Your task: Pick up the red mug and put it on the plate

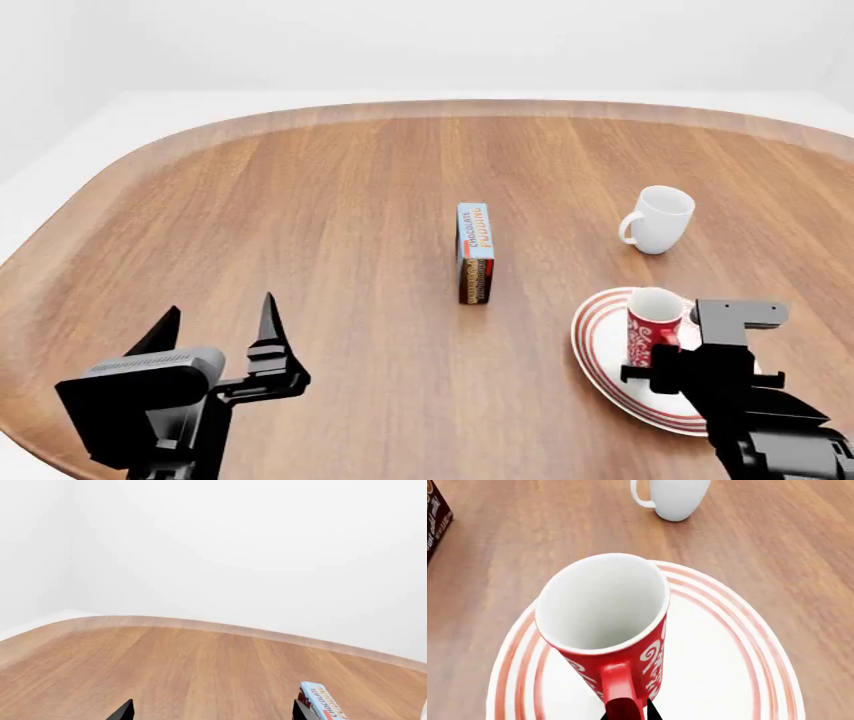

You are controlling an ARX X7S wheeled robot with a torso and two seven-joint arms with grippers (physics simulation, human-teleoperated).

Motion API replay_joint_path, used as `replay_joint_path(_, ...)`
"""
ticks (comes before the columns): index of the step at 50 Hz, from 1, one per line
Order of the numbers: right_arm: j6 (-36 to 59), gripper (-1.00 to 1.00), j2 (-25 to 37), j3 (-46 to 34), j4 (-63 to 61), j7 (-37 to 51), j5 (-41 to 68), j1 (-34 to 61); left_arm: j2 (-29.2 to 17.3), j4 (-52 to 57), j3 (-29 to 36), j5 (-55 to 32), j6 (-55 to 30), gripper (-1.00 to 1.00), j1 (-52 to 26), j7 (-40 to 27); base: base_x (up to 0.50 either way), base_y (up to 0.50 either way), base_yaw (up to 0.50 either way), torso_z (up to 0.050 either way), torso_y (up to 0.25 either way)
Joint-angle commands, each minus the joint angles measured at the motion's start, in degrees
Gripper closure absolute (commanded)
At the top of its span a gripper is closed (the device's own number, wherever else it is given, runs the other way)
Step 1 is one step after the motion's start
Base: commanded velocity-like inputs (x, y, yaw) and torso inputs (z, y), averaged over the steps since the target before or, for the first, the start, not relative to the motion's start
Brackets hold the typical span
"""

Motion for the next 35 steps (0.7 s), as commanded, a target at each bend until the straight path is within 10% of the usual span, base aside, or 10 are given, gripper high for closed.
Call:
replay_joint_path(1,-0.5,1.0,-0.3,-0.2,1.4,-0.5,-0.6,0.9,-0.2,0.2,0.2,-0.3,-0.1,-1.0,-0.1,-0.2,0.0,0.0,0.0,0.0,0.0)
replay_joint_path(8,-1.1,1.0,-0.1,0.5,0.6,0.9,-0.6,0.7,-0.4,0.3,0.2,-0.4,-0.1,-1.0,-0.1,-0.3,0.0,0.0,0.0,0.0,0.0)
replay_joint_path(9,-1.0,-1.0,0.0,0.5,0.3,1.0,-0.6,0.6,-0.4,0.3,0.2,-0.4,-0.1,-1.0,-0.1,-0.3,0.0,0.0,0.0,0.0,0.0)
replay_joint_path(35,7.6,-1.0,10.1,26.7,-66.0,15.8,17.5,-41.9,-0.8,1.4,0.8,-0.5,0.2,-1.0,0.5,-0.6,0.0,0.0,0.0,0.0,0.0)
